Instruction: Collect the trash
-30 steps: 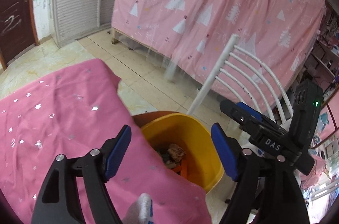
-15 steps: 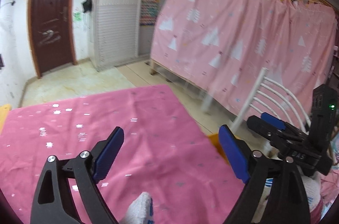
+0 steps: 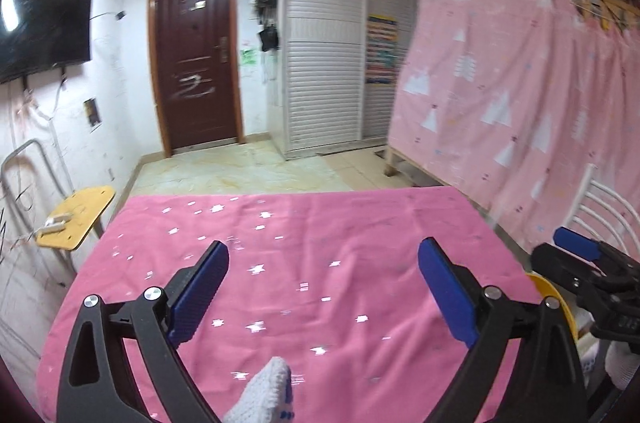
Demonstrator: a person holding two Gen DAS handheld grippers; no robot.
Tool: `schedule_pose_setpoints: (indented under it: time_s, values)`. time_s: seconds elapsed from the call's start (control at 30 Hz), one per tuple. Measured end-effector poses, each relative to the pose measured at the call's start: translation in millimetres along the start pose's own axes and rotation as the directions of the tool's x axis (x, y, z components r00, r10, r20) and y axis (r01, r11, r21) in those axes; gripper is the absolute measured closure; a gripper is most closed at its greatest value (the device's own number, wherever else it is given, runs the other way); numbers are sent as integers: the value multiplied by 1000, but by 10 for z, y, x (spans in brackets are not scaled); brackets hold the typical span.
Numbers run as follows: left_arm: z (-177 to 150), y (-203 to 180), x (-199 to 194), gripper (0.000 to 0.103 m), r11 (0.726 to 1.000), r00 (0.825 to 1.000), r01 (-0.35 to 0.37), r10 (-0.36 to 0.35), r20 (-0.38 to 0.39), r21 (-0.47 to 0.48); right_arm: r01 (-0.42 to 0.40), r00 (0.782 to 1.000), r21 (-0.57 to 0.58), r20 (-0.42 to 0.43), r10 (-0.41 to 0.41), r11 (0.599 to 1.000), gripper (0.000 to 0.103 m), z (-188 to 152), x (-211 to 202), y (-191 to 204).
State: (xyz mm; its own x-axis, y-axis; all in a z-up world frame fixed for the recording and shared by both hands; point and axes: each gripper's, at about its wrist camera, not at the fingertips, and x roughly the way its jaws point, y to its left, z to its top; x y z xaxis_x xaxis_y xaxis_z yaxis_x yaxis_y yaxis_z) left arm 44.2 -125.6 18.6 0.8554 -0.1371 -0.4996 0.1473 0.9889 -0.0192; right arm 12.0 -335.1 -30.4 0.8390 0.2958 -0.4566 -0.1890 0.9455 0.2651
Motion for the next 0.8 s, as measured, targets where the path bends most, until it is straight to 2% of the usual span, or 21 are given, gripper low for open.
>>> schedule_pose_setpoints:
  time_s: [0.43,0.8]
  values:
    - [-97,649,40,15,989,990,-140,141,16,-56,-32,999,-64,-13,32,997,6,-24,265,470]
    - [-179,816,196,15,985,987,-158,157,-15,-77,-44,998,-78,-48,41,996,6,-61,518,598]
